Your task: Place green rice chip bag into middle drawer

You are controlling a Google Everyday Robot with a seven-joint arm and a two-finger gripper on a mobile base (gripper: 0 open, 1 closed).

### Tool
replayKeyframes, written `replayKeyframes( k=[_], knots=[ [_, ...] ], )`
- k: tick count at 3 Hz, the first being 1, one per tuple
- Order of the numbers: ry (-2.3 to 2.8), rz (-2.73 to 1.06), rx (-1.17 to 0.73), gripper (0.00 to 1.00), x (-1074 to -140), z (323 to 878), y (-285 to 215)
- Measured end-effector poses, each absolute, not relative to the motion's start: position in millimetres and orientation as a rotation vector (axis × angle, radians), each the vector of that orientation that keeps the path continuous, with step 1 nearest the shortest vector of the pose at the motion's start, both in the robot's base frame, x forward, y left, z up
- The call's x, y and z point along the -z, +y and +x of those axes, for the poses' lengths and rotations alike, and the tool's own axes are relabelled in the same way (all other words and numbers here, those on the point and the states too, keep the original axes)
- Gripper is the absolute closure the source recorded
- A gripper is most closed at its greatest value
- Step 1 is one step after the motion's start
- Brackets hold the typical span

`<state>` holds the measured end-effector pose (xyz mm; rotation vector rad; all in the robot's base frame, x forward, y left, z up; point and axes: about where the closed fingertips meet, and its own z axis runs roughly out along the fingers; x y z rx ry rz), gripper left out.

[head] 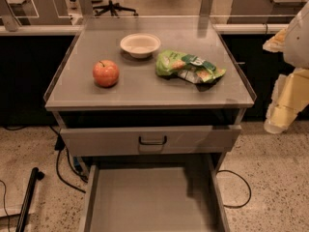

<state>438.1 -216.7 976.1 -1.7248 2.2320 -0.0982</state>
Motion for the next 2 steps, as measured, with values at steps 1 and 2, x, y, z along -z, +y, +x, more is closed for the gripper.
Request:
replayKeyframes(
  k=[1,2],
  knots=[
    [2.232,-1.725,0.098,0.00,-976.1,438.1,-216.7],
    [2.196,-1.740,0.107,0.00,-978.2,443.3,-211.2]
  ],
)
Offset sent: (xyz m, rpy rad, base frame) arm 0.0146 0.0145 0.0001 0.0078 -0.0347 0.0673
